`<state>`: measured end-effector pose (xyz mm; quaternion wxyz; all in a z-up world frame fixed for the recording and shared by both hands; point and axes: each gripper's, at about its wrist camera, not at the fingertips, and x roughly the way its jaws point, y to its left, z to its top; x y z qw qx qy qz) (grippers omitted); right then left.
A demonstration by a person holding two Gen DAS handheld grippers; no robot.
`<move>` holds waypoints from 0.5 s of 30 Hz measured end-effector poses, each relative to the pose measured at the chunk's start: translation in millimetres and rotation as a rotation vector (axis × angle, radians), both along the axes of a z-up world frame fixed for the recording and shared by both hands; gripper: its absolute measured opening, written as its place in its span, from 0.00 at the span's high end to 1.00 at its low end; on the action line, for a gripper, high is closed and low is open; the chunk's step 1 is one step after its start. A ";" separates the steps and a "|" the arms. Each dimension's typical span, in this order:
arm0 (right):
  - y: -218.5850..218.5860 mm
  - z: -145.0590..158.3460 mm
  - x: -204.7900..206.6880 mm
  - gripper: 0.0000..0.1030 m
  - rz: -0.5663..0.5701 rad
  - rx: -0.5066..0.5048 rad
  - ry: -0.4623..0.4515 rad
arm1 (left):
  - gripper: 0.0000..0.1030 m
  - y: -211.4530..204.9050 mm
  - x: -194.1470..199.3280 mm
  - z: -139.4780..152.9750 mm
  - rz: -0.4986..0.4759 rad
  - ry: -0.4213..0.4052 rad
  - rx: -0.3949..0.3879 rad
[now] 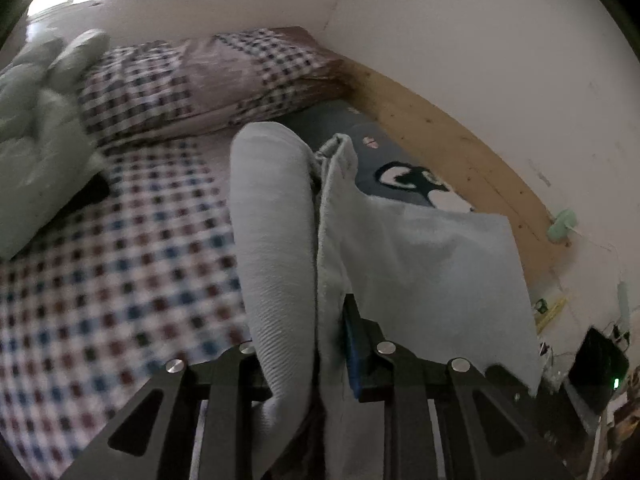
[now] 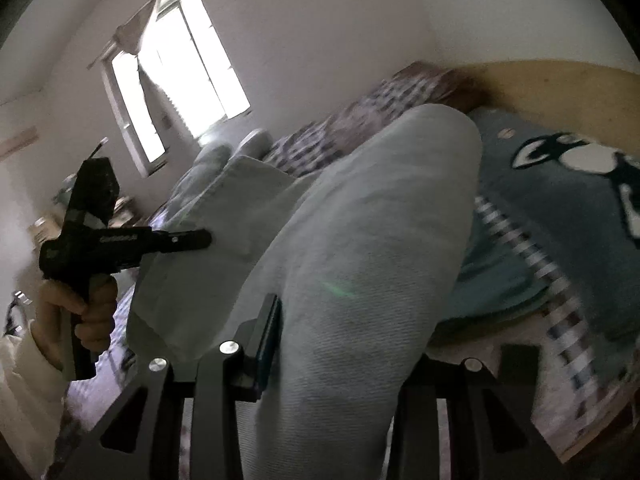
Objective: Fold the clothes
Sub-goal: 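Carry the folded trousers to the cat-face pillow and lay them down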
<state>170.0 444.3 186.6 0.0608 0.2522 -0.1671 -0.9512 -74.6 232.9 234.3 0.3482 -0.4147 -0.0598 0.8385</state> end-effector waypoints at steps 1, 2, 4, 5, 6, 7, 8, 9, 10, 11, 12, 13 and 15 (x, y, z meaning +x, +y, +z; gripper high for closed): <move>6.3 0.2 -1.1 0.63 -0.031 0.001 0.014 | 0.79 11.2 -9.4 0.0 -0.007 0.004 0.007; 10.6 -0.6 -3.8 0.63 -0.061 0.000 0.027 | 0.79 23.7 -19.8 -0.3 -0.017 0.010 0.010; 19.0 -2.4 -11.4 0.63 -0.114 -0.001 0.052 | 0.80 48.4 -41.1 -2.0 -0.035 0.021 0.006; 22.0 -3.6 -16.7 0.63 -0.142 -0.002 0.062 | 0.80 60.7 -52.0 -3.2 -0.044 0.025 0.000; 23.9 -5.3 -23.1 0.63 -0.169 -0.004 0.071 | 0.81 73.0 -62.8 -4.4 -0.054 0.030 -0.005; 27.9 -7.9 -28.8 0.63 -0.195 -0.010 0.078 | 0.81 85.7 -74.4 -6.3 -0.064 0.032 -0.010; 33.8 -11.4 -33.9 0.63 -0.219 -0.018 0.085 | 0.81 99.2 -87.3 -9.9 -0.077 0.029 -0.019; 38.8 -15.5 -40.0 0.63 -0.242 -0.028 0.088 | 0.82 111.8 -99.2 -13.5 -0.086 0.024 -0.030; 42.6 -20.0 -46.9 0.63 -0.264 -0.036 0.089 | 0.82 125.2 -111.7 -17.5 -0.097 0.019 -0.046; 46.0 -24.7 -53.4 0.63 -0.283 -0.046 0.090 | 0.82 135.5 -119.9 -20.9 -0.109 0.022 -0.062; 49.5 -29.7 -59.5 0.63 -0.298 -0.059 0.089 | 0.82 145.8 -128.1 -24.3 -0.121 0.025 -0.079; 53.1 -35.4 -65.9 0.63 -0.317 -0.074 0.088 | 0.82 157.2 -136.8 -28.3 -0.135 0.030 -0.097; 55.8 -46.6 -80.5 0.63 -0.359 -0.086 0.086 | 0.83 180.9 -152.4 -37.2 -0.169 0.048 -0.131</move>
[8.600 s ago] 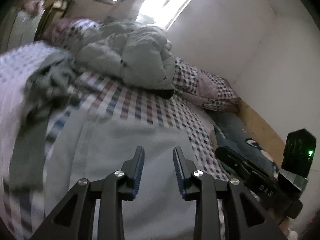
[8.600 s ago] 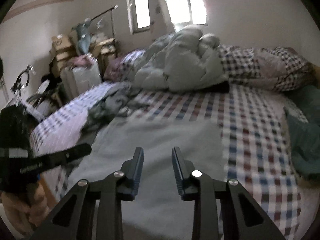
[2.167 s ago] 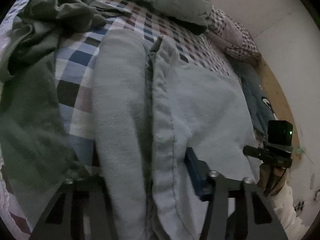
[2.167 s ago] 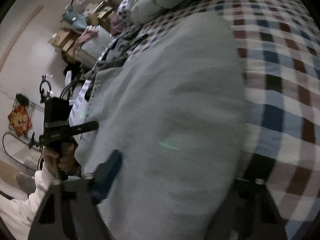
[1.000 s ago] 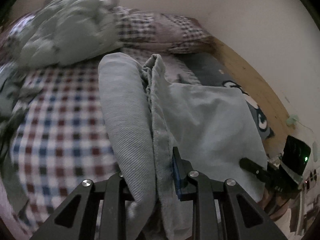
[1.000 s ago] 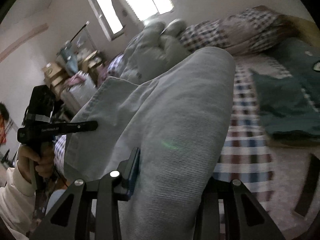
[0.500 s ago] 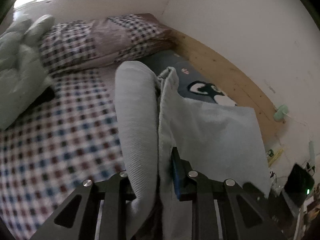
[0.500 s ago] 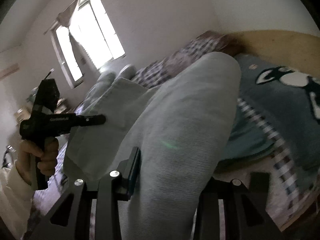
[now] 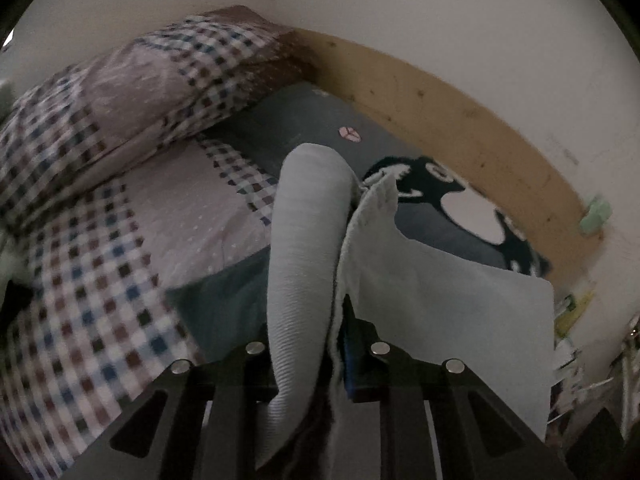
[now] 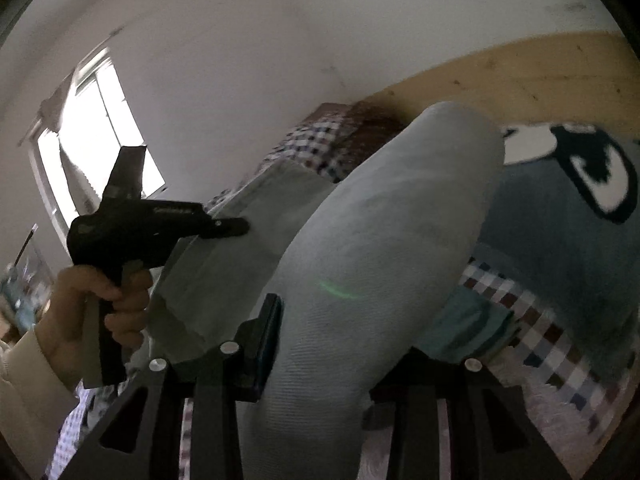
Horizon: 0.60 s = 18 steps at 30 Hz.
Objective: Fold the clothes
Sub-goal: 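Carry the folded trousers to the cat-face pillow and lay them down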
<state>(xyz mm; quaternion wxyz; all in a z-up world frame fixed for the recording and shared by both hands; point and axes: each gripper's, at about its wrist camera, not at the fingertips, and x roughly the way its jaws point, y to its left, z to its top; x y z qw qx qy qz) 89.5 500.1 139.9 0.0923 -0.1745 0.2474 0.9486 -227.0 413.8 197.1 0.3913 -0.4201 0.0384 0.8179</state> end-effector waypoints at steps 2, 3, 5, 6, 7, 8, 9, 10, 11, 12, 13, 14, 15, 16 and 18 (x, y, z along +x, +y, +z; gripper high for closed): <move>1.7 -11.1 -14.0 0.63 -0.040 -0.012 -0.001 | 0.83 20.9 -13.0 -7.3 -0.029 0.017 -0.029; 2.9 -16.9 -19.8 0.63 -0.057 -0.021 -0.001 | 0.83 32.5 -18.8 -11.9 -0.046 0.031 -0.048; 2.0 -31.0 -34.5 0.63 -0.091 -0.030 -0.015 | 0.83 53.3 -27.8 -21.9 -0.077 0.068 -0.086; 1.3 -37.1 -41.3 0.63 -0.101 -0.038 -0.021 | 0.83 62.0 -31.8 -28.2 -0.090 0.078 -0.100; 0.1 -42.6 -48.2 0.63 -0.112 -0.047 -0.027 | 0.83 70.7 -35.7 -34.6 -0.102 0.087 -0.114; -0.1 -49.0 -54.7 0.63 -0.122 -0.051 -0.035 | 0.83 78.4 -39.7 -41.2 -0.112 0.095 -0.126; 0.4 -56.2 -60.8 0.63 -0.133 -0.052 -0.045 | 0.83 83.7 -43.5 -48.5 -0.119 0.097 -0.135; 1.1 -64.9 -67.0 0.63 -0.145 -0.061 -0.054 | 0.83 89.0 -47.5 -56.9 -0.123 0.096 -0.145; 2.7 -74.4 -72.6 0.63 -0.156 -0.076 -0.066 | 0.83 94.3 -51.8 -68.4 -0.121 0.090 -0.164; 4.8 -83.3 -77.5 0.63 -0.166 -0.091 -0.079 | 0.83 99.4 -55.7 -79.8 -0.119 0.084 -0.184; 6.9 -92.0 -81.7 0.63 -0.176 -0.108 -0.097 | 0.82 104.1 -58.2 -91.9 -0.121 0.080 -0.213; 9.2 -100.7 -85.2 0.63 -0.186 -0.126 -0.118 | 0.82 108.9 -59.6 -105.4 -0.126 0.077 -0.249; 11.5 -109.3 -88.6 0.63 -0.196 -0.144 -0.139 | 0.81 111.8 -60.1 -113.3 -0.128 0.076 -0.271; 14.0 -117.0 -90.8 0.63 -0.206 -0.166 -0.163 | 0.80 114.0 -60.4 -119.6 -0.129 0.078 -0.288; 19.0 -125.2 -89.2 0.61 -0.218 -0.194 -0.196 | 0.79 114.7 -60.2 -123.6 -0.123 0.093 -0.288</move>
